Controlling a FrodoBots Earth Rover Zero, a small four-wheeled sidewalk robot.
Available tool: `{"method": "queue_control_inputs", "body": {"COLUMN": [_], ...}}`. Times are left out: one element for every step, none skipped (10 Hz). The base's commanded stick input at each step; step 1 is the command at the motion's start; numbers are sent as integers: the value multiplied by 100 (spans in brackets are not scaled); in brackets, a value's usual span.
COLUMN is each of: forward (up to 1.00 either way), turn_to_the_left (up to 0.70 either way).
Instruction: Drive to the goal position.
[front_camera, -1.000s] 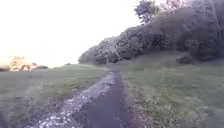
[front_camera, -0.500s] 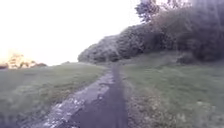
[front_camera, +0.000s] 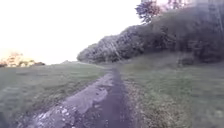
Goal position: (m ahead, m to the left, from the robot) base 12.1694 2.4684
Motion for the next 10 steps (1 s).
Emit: {"method": "queue_control_inputs", "body": {"forward": [70,70,70,70,70,70,70,70,70,70], "turn_to_the_left": [0,0,0,0,0,0,0,0,0,0]}}
